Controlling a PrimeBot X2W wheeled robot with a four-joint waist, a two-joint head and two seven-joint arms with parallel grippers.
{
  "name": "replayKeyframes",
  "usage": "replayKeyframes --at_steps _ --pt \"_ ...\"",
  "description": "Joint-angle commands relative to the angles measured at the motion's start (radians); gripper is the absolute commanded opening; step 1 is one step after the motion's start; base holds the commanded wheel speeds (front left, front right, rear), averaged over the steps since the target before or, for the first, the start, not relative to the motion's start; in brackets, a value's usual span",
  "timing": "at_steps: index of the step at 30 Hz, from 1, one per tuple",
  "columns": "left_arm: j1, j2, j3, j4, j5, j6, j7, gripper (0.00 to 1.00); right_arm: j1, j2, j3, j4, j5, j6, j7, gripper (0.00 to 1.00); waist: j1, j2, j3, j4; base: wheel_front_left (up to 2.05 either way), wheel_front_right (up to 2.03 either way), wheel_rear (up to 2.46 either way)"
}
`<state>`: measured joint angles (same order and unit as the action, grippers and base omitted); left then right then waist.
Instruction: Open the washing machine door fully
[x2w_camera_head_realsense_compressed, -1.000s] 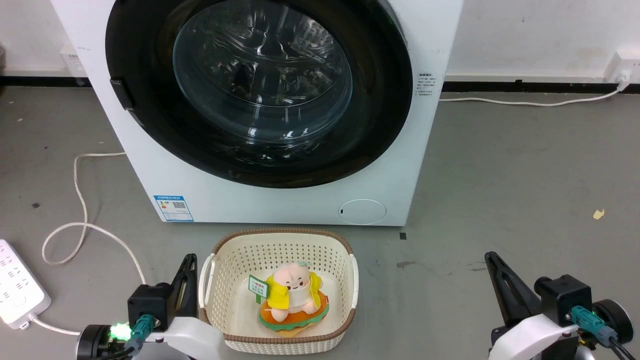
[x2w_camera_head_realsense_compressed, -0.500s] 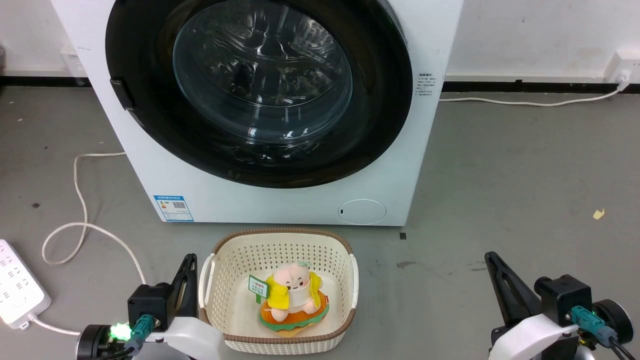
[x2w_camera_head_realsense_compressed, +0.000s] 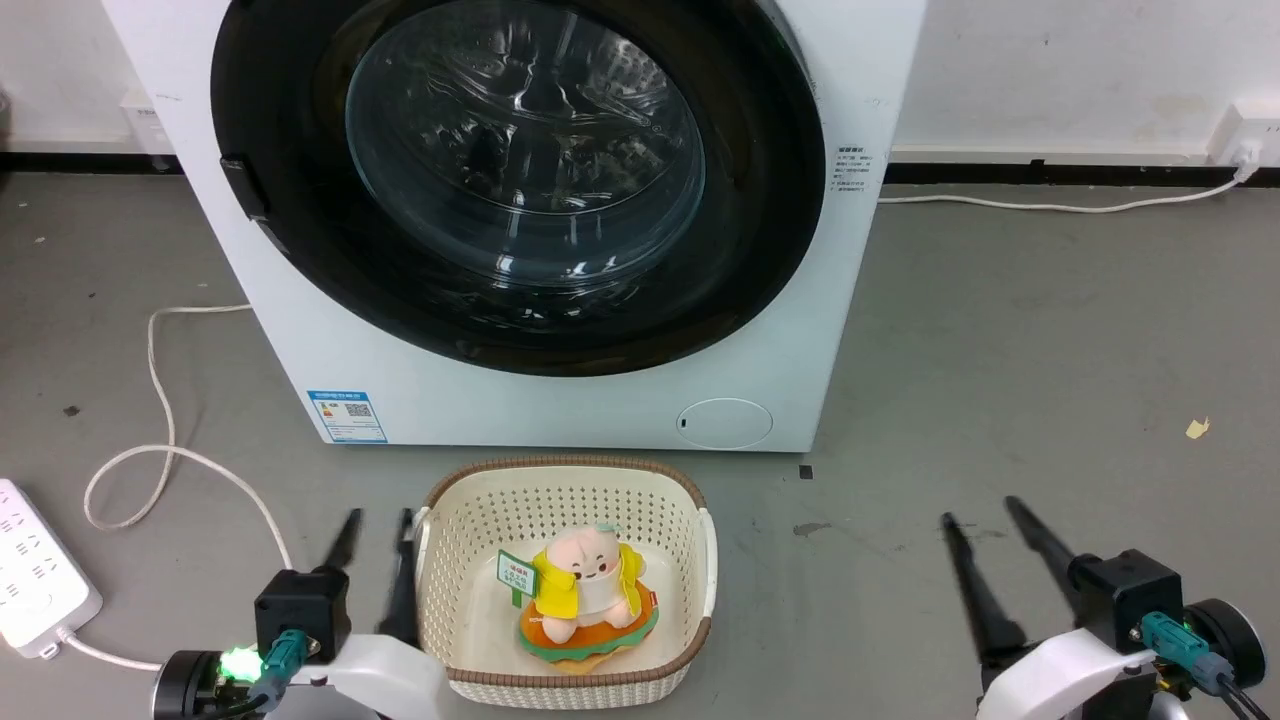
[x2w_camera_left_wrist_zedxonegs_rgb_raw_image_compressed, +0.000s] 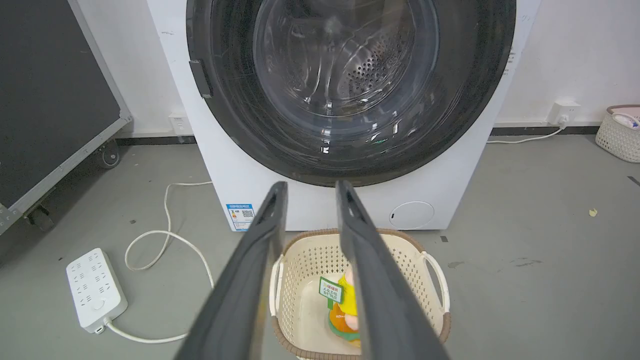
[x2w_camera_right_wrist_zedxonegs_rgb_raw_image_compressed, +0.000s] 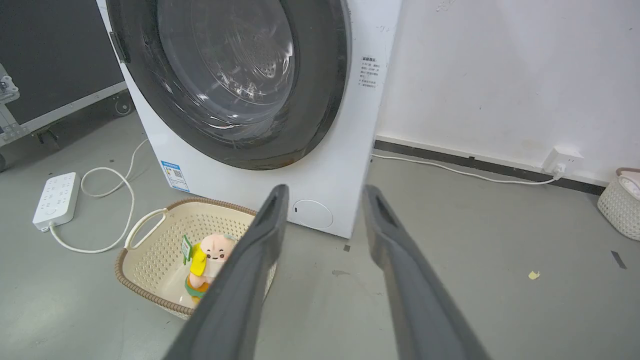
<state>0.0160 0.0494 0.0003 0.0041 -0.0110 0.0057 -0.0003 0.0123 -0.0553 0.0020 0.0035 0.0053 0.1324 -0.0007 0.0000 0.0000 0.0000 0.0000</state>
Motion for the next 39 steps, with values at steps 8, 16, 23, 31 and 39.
replayKeyframes --at_steps 8,16,23,31,39 --pt "0.001 0.000 -0.008 0.001 0.005 0.005 -0.017 1.00 0.003 0.000 -0.001 -0.003 0.011 0.000 -0.015 1.00 0.0000 0.0000 0.002 0.000 0.00 0.00 0.00" --pt "-0.003 0.001 -0.021 0.000 0.010 0.013 -0.038 1.00 -0.001 0.000 -0.002 -0.009 0.015 0.000 -0.037 1.00 0.0000 0.0000 0.015 0.004 0.00 0.00 0.00" --pt "-0.015 0.001 -0.035 -0.006 0.014 0.020 -0.052 1.00 -0.025 -0.014 0.000 -0.020 0.040 0.000 -0.050 1.00 0.0000 0.0000 0.041 0.010 0.00 0.00 0.00" --pt "-0.041 0.002 -0.054 -0.019 0.019 0.030 -0.069 1.00 -0.093 -0.055 0.004 -0.037 0.084 0.000 -0.044 1.00 0.0000 0.0000 0.087 0.023 0.00 0.00 0.00" --pt "-0.067 0.002 -0.075 -0.029 0.021 0.042 -0.086 1.00 -0.190 -0.091 0.003 -0.044 0.142 -0.001 -0.030 1.00 0.0000 0.0000 0.135 0.040 0.00 0.00 0.00"
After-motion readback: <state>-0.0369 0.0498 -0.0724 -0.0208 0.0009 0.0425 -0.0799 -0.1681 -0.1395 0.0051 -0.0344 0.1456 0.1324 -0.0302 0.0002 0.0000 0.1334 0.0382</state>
